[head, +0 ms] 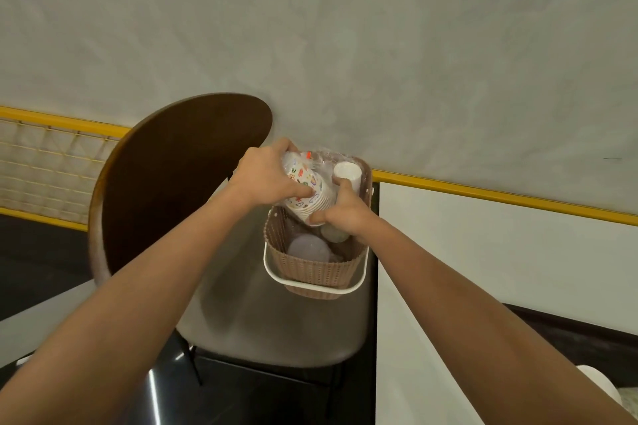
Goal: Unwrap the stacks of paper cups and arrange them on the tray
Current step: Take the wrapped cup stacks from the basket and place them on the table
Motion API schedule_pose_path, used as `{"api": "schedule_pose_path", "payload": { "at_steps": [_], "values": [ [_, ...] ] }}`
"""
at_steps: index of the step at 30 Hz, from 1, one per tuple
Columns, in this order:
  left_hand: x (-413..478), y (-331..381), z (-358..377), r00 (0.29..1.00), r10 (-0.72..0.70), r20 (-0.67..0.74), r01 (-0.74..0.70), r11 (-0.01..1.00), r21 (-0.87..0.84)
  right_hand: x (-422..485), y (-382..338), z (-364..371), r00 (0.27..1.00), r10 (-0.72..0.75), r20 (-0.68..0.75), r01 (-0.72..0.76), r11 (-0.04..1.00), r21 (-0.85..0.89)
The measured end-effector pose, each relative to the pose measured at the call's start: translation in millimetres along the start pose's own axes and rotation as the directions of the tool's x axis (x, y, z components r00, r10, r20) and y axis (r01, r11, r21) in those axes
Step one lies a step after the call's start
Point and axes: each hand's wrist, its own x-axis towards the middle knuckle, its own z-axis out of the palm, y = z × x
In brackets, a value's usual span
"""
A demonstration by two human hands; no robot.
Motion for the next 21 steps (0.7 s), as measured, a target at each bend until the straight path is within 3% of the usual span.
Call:
{"api": "schedule_pose_path", "payload": {
  "at_steps": [4, 13, 17, 21],
  "values": [
    [-7, 3, -5, 1.000, 0.016, -0.011, -0.017, 0.999, -0.040, -5, -4, 0, 0.999, -0.021, -0.025, 0.023, 0.995, 0.098],
    [-24, 39, -5, 0.996, 0.067, -0.062, -0.081, 0.956, -0.282, -37, -10, -27, 0.986, -0.143, -0.088, 0.152, 0.983, 0.104],
    [-35, 62, 4, 0.999, 0.026, 0.040, 0.005, 0.772, -0.636, -63, -6, -47, 0.977, -0.136, -0.163, 0.166, 0.967, 0.194],
    [-49, 85, 18, 0.992, 0.017, 0.122, 0.084, 0.632, -0.771, -92, 1, -64, 0.974, -0.117, -0.193, 0.156, 0.967, 0.203]
  ]
}}
